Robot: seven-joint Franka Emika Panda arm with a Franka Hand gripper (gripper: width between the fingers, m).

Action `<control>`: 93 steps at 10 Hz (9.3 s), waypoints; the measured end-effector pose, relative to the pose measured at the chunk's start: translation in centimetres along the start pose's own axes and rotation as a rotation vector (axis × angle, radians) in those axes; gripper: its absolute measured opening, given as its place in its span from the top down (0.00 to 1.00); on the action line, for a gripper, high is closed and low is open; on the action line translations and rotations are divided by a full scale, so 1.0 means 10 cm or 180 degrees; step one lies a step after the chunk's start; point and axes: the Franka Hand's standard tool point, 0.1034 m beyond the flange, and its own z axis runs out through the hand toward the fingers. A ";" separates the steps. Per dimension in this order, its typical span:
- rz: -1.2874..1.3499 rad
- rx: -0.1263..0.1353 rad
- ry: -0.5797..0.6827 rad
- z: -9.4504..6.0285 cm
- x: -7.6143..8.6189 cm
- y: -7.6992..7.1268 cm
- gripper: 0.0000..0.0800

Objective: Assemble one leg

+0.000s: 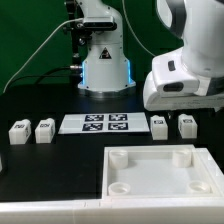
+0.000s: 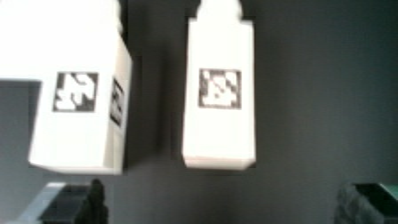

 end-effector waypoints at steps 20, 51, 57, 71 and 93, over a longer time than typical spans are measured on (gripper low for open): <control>-0.0060 -0.0135 -0.0778 0.50 -0.03 -0.10 0.49; -0.0519 -0.0067 0.3579 -1.96 0.37 0.51 0.64; -0.0541 0.0046 0.3811 -1.85 0.72 0.46 0.64; -0.0410 0.0155 0.3704 -1.62 1.13 0.51 0.64; -0.0310 -0.0018 0.3625 -1.48 1.05 0.50 0.19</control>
Offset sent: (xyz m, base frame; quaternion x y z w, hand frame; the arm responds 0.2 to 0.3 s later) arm 0.0000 0.0000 0.0000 0.0000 0.0000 0.0000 1.0000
